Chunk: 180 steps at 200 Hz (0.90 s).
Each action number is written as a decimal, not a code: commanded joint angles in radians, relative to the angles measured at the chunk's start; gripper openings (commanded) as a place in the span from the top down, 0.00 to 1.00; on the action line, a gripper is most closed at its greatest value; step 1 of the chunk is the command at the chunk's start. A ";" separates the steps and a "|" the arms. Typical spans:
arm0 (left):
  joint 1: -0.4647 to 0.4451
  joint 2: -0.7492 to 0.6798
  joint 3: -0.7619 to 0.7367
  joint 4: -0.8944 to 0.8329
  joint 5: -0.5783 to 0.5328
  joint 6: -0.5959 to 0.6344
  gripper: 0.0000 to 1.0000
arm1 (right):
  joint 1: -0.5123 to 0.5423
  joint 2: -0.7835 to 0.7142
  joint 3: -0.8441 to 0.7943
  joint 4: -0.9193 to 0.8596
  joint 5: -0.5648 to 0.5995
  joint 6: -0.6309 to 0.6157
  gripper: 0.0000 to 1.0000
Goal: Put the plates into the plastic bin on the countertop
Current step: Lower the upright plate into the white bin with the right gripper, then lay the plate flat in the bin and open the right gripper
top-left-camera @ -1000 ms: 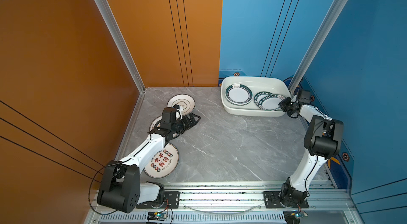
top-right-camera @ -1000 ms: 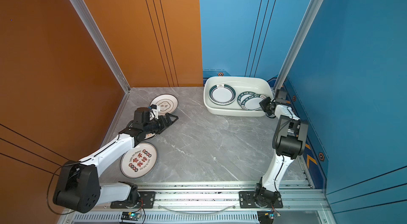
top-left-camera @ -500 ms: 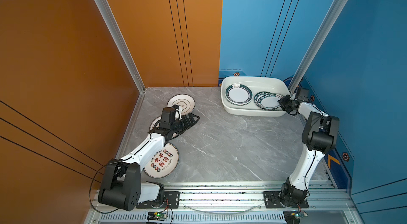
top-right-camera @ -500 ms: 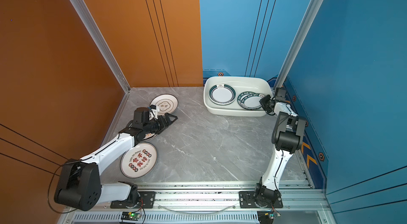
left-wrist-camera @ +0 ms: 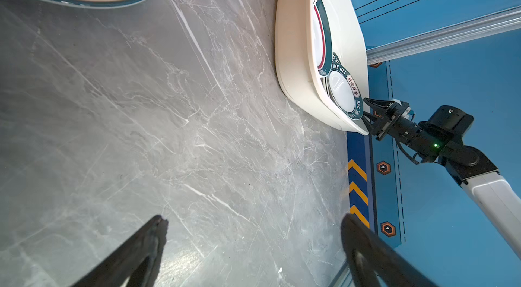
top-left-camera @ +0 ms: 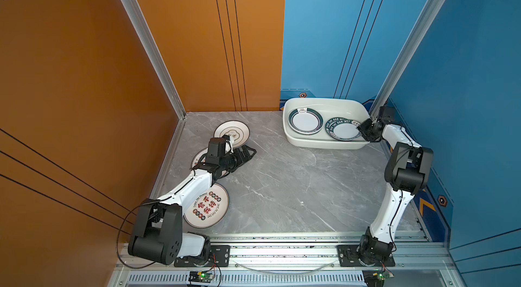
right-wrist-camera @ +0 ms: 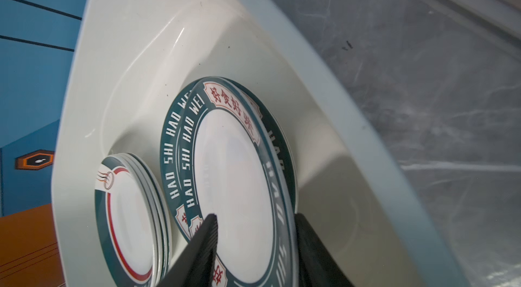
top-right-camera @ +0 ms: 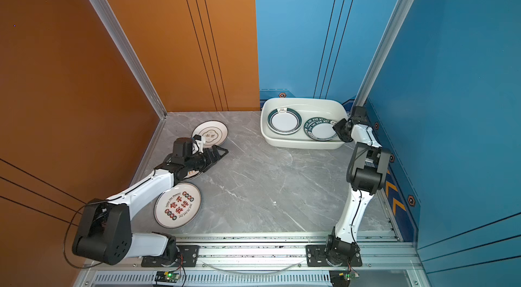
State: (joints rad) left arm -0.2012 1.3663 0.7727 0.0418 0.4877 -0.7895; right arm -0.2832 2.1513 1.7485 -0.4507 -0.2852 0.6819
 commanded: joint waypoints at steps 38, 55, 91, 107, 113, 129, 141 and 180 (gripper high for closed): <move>0.012 0.008 -0.011 0.029 0.038 0.007 0.02 | 0.037 0.037 0.115 -0.202 0.122 -0.095 0.53; 0.020 0.005 -0.016 0.027 0.041 0.010 0.02 | 0.043 0.038 0.119 -0.209 0.137 -0.100 0.53; 0.034 -0.003 -0.023 0.030 0.050 0.010 0.02 | 0.047 0.041 0.127 -0.219 0.161 -0.107 0.53; 0.040 -0.006 -0.023 0.030 0.051 0.012 0.02 | 0.049 0.038 0.128 -0.220 0.168 -0.108 0.53; 0.043 -0.007 -0.024 0.030 0.052 0.012 0.02 | 0.049 0.035 0.127 -0.220 0.170 -0.110 0.53; 0.052 -0.006 -0.021 0.031 0.051 0.011 0.02 | 0.053 0.018 0.123 -0.218 0.171 -0.111 0.53; 0.065 0.000 -0.013 0.033 0.048 0.012 0.02 | 0.062 -0.007 0.118 -0.213 0.175 -0.114 0.53; 0.138 0.039 0.064 -0.038 -0.022 0.063 0.02 | 0.115 -0.180 0.002 -0.115 0.162 -0.129 0.53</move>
State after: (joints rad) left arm -0.1089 1.3743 0.7731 0.0490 0.5121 -0.7765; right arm -0.2134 2.1403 1.8114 -0.6193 -0.1333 0.5816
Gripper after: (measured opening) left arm 0.979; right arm 0.470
